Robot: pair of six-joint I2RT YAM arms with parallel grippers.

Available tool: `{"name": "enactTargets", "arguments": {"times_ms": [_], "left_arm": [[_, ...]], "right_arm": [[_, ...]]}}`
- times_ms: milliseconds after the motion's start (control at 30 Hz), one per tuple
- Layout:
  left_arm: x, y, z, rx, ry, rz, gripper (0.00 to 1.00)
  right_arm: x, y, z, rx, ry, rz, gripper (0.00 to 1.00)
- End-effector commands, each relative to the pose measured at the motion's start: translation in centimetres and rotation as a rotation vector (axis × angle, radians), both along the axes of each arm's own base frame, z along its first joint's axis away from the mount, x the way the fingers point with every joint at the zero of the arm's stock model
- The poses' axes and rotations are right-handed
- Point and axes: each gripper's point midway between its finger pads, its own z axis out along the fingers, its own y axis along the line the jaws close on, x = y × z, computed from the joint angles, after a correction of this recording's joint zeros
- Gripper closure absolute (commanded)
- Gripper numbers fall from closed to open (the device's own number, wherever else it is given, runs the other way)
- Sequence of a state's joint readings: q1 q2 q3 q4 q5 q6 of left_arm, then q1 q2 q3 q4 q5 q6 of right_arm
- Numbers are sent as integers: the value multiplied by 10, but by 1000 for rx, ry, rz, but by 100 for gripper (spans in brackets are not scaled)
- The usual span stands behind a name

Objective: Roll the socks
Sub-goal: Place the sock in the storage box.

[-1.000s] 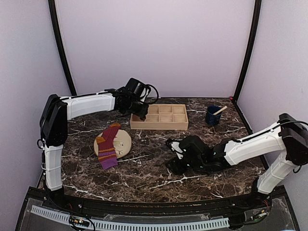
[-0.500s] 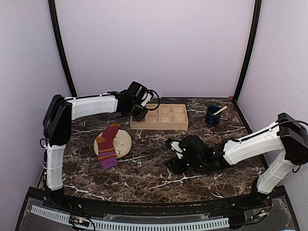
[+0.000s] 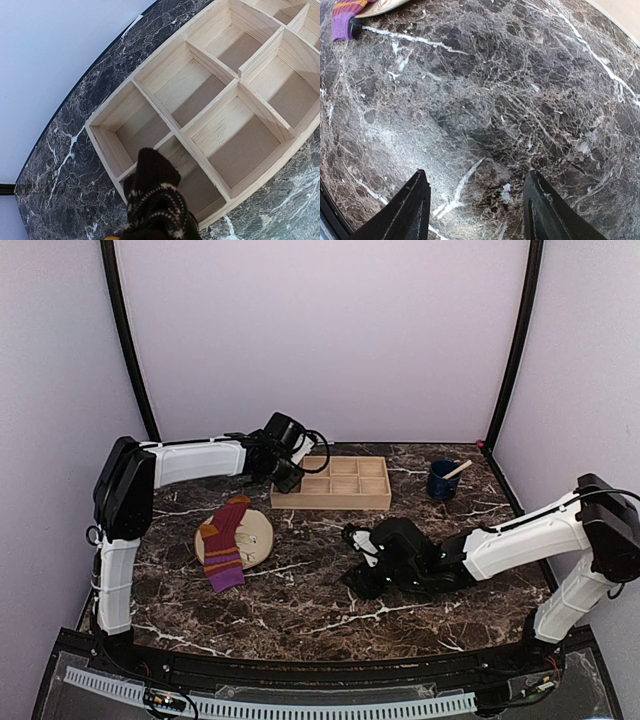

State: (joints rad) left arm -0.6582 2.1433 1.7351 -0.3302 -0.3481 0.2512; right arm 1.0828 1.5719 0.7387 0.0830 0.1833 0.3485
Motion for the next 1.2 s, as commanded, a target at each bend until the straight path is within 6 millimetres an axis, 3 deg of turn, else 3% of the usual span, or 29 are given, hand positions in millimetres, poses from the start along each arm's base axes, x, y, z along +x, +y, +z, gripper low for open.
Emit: {"name": "enactTargets", "arguments": {"times_ms": [0,300,400,800,967,1167], "left_arm": [[14,3,10,0,-42,9,100],[16,4,-12,-6,18,0,100],[11,3,-21,-9,57,-11,100],[-35,2,-64,-16,343,-50,100],[-55,2,-68,-24,452,-55,100],[-73,2,-53,-21,537,-19,100]], "right_arm": [[10,9,11,33,-29,-6,41],[10,10,13,34,-34,-1,41],[10,9,2,10,-22,-2,41],[12,10,-1,12,-18,4,41],[12,8,-2,15,-14,4,41],[11,9,-2,24,-10,6,41]]}}
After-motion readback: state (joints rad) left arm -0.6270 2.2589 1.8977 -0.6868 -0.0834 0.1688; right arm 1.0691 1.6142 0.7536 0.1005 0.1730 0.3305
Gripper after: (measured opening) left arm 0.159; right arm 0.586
